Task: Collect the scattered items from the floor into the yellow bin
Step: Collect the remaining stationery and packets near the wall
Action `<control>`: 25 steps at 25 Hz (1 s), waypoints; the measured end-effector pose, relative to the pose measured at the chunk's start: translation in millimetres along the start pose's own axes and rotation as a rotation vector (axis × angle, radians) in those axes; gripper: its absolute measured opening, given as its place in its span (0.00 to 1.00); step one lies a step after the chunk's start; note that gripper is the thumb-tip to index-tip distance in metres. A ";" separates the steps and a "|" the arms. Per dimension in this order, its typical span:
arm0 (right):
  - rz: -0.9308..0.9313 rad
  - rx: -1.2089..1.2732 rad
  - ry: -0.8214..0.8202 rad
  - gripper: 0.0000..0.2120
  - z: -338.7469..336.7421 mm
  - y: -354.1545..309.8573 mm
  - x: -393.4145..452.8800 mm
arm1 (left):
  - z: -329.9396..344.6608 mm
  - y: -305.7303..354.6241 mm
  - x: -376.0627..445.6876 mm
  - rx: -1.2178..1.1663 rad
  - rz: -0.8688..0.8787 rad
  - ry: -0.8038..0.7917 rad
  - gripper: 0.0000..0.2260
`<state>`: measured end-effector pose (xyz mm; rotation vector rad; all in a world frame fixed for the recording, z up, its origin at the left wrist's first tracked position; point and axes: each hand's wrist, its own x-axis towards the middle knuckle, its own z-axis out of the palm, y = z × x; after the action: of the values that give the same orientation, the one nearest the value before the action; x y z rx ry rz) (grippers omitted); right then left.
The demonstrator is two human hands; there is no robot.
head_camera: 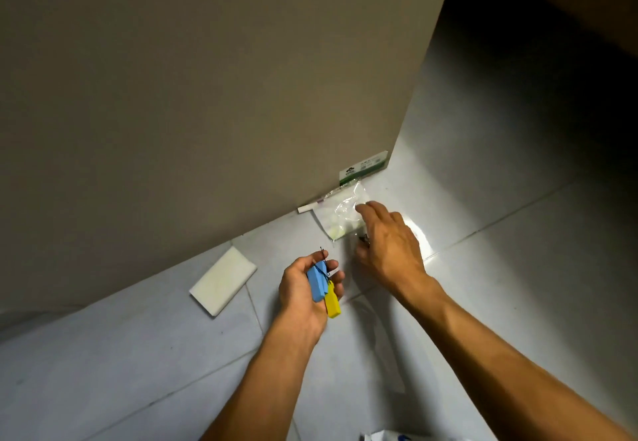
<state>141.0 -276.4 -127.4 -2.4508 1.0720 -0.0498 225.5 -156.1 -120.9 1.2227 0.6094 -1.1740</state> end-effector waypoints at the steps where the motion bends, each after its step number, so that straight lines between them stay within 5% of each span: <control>1: -0.070 -0.110 -0.071 0.27 6.3 0.6 11.9 | -4.0 4.8 2.6 0.005 0.013 0.002 0.11; 7: -0.124 -0.154 0.067 0.11 18.9 0.6 10.1 | -12.0 17.4 7.9 0.123 0.021 0.051 0.19; 10: -0.407 -0.065 0.132 0.13 11.9 -20.5 -14.3 | -3.5 23.0 4.2 0.072 -0.051 -0.061 0.29; 12: -0.430 0.074 0.059 0.16 7.7 -32.0 -15.1 | 0.0 23.6 2.5 0.110 -0.040 -0.029 0.20; 14: -0.255 0.241 0.130 0.15 5.4 -34.1 12.3 | -3.8 25.3 4.2 0.183 0.082 0.096 0.10; 18: -0.214 -0.174 -0.071 0.21 25.0 -22.0 60.6 | -24.5 28.0 1.0 0.189 0.135 0.182 0.06; 20: -0.214 -0.289 -0.018 0.15 34.8 -18.6 61.5 | -34.3 32.8 -2.8 0.196 0.245 0.253 0.06; 23: -0.196 -0.224 0.068 0.09 35.8 -14.5 42.7 | -61.9 54.8 -6.0 0.560 0.591 0.469 0.09; 25: 0.001 0.130 0.150 0.05 27.0 -4.4 18.1 | -87.1 66.6 -4.2 0.975 0.779 0.583 0.12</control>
<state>162.3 -275.8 -152.3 -2.3592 1.0959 -0.2987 303.8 -79.3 -116.8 2.3873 -0.1271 -0.3815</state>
